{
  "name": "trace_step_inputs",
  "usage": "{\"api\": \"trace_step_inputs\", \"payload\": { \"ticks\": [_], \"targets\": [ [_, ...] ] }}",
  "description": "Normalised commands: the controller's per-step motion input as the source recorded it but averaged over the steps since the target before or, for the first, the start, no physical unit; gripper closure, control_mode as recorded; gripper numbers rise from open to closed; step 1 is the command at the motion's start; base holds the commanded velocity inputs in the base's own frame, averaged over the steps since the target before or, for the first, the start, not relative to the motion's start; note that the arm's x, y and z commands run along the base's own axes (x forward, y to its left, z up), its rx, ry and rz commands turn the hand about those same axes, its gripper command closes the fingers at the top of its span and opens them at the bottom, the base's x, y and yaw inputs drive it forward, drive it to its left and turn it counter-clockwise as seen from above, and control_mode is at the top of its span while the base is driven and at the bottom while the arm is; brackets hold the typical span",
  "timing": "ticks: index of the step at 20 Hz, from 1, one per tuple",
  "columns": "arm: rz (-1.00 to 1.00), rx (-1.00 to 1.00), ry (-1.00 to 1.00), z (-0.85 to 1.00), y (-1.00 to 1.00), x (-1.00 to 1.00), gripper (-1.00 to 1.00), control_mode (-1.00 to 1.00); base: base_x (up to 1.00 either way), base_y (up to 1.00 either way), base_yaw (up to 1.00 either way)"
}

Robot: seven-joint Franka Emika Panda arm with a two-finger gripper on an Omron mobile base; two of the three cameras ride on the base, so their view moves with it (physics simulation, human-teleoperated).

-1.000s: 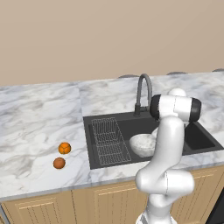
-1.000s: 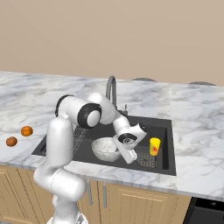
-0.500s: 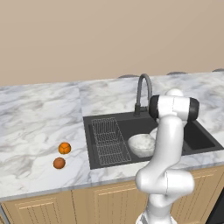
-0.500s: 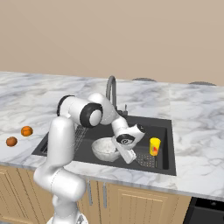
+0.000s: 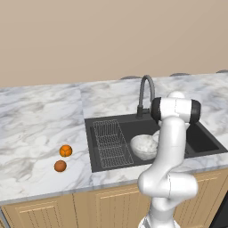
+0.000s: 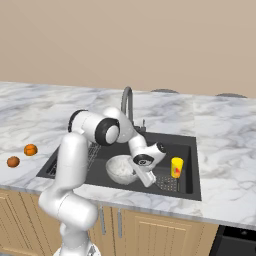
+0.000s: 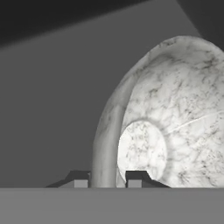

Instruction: Remove the tangerine and orange from the sink. Then move the bowl and cup from the counter to the sink for washing.

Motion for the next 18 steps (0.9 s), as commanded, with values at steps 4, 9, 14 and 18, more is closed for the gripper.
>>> {"api": "trace_step_inputs", "payload": {
  "ticks": [4, 9, 14, 18],
  "targets": [
    [0.00, 0.00, 0.00, -0.07, 0.01, 0.08, 1.00, -1.00, 0.00, 0.00, 0.00],
    [0.00, 0.00, 0.00, 0.00, 0.01, 0.01, 1.00, -1.00, 0.00, 0.00, 0.00],
    [0.00, 0.00, 0.00, 0.00, 0.03, 0.00, -1.00, -1.00, 0.00, 0.00, 0.00],
    [0.00, 0.00, 0.00, 0.02, 0.03, 0.00, -1.00, -1.00, 0.00, 0.00, 0.00]
  ]
}}
